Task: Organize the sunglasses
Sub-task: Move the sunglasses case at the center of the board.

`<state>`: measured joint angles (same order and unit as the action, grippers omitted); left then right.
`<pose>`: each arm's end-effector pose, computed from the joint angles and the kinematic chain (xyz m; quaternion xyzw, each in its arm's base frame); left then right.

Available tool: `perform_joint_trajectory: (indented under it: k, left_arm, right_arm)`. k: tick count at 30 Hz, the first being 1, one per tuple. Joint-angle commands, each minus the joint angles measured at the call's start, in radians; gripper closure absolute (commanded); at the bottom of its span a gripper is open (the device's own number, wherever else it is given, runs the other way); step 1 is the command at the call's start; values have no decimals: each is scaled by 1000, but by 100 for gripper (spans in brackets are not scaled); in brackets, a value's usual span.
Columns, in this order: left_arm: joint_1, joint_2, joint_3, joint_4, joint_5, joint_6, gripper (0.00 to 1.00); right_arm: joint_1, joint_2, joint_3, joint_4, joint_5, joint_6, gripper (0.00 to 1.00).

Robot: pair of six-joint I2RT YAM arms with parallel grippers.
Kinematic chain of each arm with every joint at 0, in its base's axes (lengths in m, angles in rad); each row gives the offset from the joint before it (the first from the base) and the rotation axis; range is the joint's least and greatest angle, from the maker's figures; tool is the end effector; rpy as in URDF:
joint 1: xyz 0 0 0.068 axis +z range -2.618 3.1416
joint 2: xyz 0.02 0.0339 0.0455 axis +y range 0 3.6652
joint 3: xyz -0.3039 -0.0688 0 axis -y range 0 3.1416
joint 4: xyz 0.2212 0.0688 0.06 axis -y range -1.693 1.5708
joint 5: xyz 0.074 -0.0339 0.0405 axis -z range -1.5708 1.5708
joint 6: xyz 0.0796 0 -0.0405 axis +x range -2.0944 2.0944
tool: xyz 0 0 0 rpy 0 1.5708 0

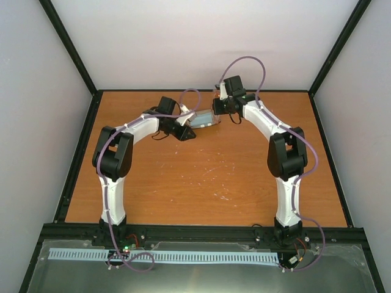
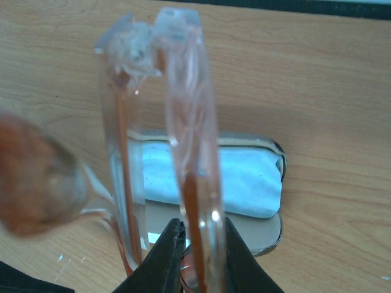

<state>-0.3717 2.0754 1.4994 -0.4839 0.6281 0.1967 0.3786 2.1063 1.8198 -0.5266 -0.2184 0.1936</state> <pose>0.4049 -0.2080 0.1886 0.3329 0.8614 -0.3187 0.2133 0.4661 0.2040 0.2597 -0.1254 0.9159 0.2009 0.3241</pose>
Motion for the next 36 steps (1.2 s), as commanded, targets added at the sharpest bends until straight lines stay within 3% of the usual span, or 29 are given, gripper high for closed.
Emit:
perform_joint_trajectory:
  k: [1, 3, 6, 10, 22, 36]
  left_arm:
    - [-5, -84, 75, -12, 26, 38, 73]
    - [-6, -102, 97, -29, 25, 75, 63]
    - [-6, -118, 116, -61, 28, 142, 56]
    - [-6, -35, 210, -158, 34, 230, 58]
    - [-6, 290, 702, -495, -6, 402, 59]
    - [-6, 329, 686, -484, -51, 425, 60]
  right_arm:
    - [-14, -39, 36, 1, 35, -62, 97]
    - [-30, -59, 18, 0, 33, -69, 97]
    - [-62, -91, -26, 16, 7, -68, 97]
    - [-99, -111, -63, 21, -32, -69, 97]
    - [-134, -170, -138, 54, -89, -66, 97]
    - [-171, -191, -201, 71, -113, -65, 97]
